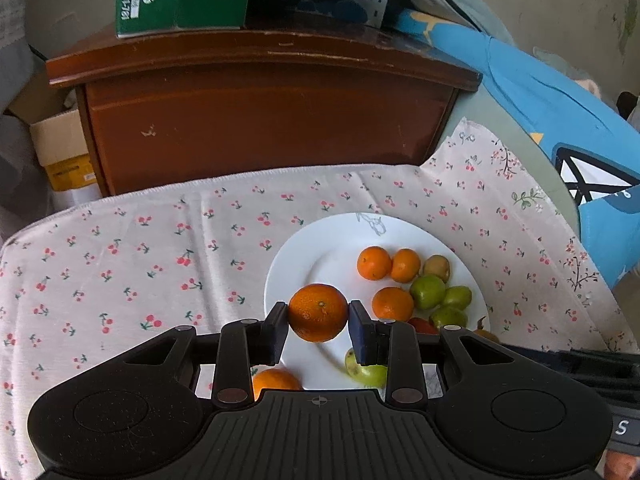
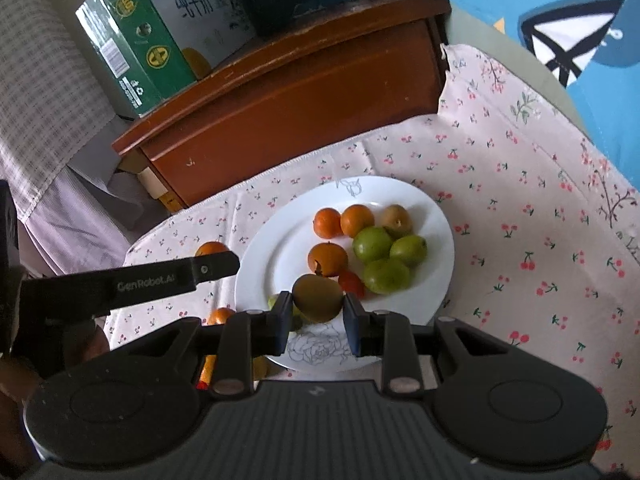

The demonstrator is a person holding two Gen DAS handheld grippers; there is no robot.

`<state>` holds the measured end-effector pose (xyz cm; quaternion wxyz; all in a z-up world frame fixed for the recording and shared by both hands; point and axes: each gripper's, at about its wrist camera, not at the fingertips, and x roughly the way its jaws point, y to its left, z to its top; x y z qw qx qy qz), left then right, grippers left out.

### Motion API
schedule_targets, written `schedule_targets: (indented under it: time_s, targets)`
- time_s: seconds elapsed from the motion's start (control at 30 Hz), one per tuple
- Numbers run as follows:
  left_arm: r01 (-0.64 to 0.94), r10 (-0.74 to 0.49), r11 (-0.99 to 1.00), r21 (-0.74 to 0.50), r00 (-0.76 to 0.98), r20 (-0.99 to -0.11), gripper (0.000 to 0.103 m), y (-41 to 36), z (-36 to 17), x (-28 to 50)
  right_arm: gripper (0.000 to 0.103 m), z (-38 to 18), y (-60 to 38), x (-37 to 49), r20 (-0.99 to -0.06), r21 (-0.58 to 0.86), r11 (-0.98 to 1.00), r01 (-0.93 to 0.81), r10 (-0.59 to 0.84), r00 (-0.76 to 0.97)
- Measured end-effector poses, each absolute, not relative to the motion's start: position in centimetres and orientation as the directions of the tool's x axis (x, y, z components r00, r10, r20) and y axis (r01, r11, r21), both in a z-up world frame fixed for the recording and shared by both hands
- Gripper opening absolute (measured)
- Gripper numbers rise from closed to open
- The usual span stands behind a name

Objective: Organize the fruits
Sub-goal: 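Carry the mandarin and kiwi onto the white plate and open both grippers, then withdraw both grippers from the plate toward the remaining fruit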

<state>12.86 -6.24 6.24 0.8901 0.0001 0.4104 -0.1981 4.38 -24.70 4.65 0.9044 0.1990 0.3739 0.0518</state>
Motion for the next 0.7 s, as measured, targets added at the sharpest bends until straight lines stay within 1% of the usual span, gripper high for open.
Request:
schedule_targets:
  time_s: [0.27, 0.33, 0.43, 0.47, 0.5, 0.57, 0.63, 0.67, 0.7]
  targets:
    - [0.371, -0.374, 0.91, -0.184, 0.549, -0.747, 0.03, -7.5, 5.2, 13.6, 0.027, 2.9, -25.1, 5.3, -0.689, 0.433, 0.894, 0.115, 0.247, 0.681]
    - [0.369, -0.375, 0.911, -0.186, 0.551, -0.745, 0.031, -7.6, 5.1, 13.7, 0.03, 2.6, -25.2, 5.4, -0.693, 0.441, 0.887, 0.136, 0.241, 0.68]
    - [0.373, -0.389, 0.906, -0.199, 0.553, -0.737, 0.032, -7.7, 5.2, 13.8, 0.03, 2.7, -25.3, 5.5, -0.685, 0.446, 0.883, 0.146, 0.232, 0.691]
    - [0.373, -0.397, 0.904, -0.208, 0.554, -0.732, 0.036, -7.6, 5.5, 13.8, 0.03, 2.9, -25.4, 5.5, -0.679, 0.448, 0.882, 0.146, 0.23, 0.697]
    - [0.372, -0.402, 0.903, -0.214, 0.558, -0.726, 0.047, -7.5, 5.7, 13.8, 0.03, 3.1, -25.4, 5.4, -0.671, 0.451, 0.881, 0.143, 0.229, 0.706]
    - [0.368, -0.407, 0.904, -0.219, 0.58, -0.705, 0.056, -7.3, 6.4, 13.7, 0.03, 3.6, -25.4, 5.3, -0.651, 0.453, 0.882, 0.131, 0.227, 0.724]
    - [0.371, -0.409, 0.904, -0.214, 0.597, -0.69, 0.059, -7.2, 7.4, 13.5, 0.03, 4.0, -25.4, 5.3, -0.642, 0.443, 0.888, 0.123, 0.218, 0.735]
    - [0.374, -0.41, 0.903, -0.211, 0.604, -0.684, 0.063, -7.1, 7.8, 13.5, 0.03, 4.2, -25.3, 5.2, -0.638, 0.438, 0.891, 0.119, 0.215, 0.739]
    - [0.373, -0.407, 0.905, -0.206, 0.611, -0.679, 0.071, -6.9, 8.3, 13.4, 0.03, 4.4, -25.2, 5.3, -0.634, 0.434, 0.894, 0.114, 0.214, 0.743]
